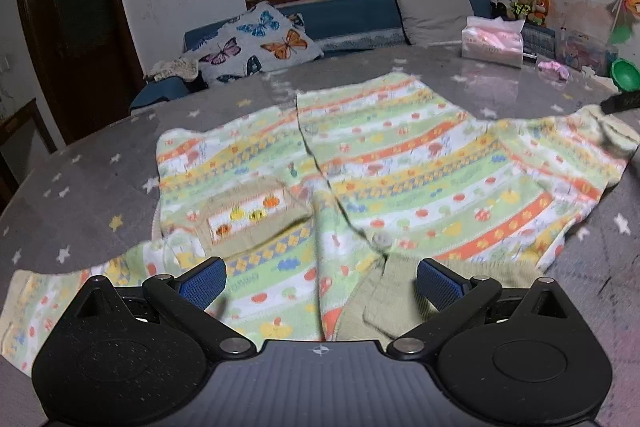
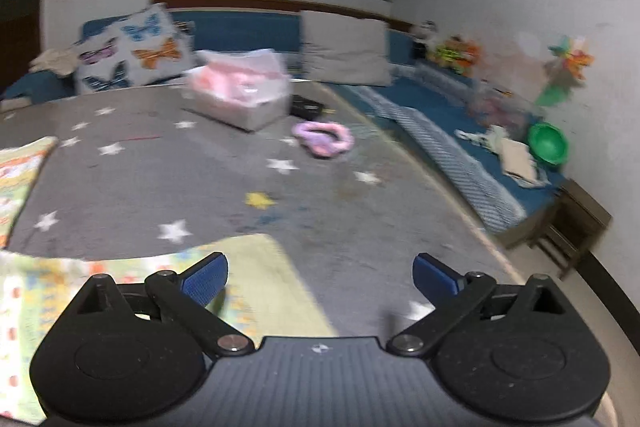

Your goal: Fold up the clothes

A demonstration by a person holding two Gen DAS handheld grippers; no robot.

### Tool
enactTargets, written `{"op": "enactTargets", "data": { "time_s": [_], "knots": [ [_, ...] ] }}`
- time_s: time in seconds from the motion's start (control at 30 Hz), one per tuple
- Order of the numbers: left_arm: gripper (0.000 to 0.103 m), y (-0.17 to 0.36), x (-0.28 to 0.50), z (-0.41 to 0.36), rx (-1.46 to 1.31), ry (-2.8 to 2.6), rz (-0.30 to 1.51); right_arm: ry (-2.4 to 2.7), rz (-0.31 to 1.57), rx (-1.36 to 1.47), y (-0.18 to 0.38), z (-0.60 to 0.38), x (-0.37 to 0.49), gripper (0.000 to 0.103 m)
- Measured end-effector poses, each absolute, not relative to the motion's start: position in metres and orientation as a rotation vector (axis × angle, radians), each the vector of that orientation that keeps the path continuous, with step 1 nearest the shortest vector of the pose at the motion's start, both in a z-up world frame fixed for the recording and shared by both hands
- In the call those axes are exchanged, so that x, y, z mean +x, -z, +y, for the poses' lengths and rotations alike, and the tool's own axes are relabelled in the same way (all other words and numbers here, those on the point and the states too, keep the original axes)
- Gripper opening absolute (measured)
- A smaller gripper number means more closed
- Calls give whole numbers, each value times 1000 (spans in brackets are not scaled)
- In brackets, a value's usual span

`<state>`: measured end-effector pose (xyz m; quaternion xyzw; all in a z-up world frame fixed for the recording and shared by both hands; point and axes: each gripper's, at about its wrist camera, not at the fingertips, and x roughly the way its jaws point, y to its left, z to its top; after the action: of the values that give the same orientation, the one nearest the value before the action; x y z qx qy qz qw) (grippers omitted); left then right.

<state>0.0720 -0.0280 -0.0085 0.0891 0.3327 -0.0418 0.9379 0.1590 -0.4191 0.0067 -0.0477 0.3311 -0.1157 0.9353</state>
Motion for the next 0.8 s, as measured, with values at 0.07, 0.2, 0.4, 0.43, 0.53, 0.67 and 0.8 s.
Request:
{"op": "enactTargets", "data": {
  "time_s": [0.07, 0.2, 0.4, 0.43, 0.53, 0.67, 0.8],
  "knots": [
    [103, 0, 72, -30, 186, 88, 656, 205, 695, -120, -1, -411, 168, 100],
    [103, -9, 78, -39, 196, 108, 638, 202, 716, -128, 5, -409, 181, 102],
    [103, -11, 91, -70, 242, 184, 645, 194, 703, -152, -5, -407, 177, 102],
    [103, -10, 94, -77, 255, 196, 647, 172, 695, -143, -8, -404, 173, 102],
    [103, -7, 103, -96, 283, 230, 661, 81, 692, -115, -13, -392, 161, 102],
    [103, 0, 113, -118, 306, 270, 682, -41, 697, -115, -14, -367, 145, 103],
    [103, 11, 114, -130, 338, 288, 709, -170, 703, -146, -10, -338, 131, 103]
  ]
}}
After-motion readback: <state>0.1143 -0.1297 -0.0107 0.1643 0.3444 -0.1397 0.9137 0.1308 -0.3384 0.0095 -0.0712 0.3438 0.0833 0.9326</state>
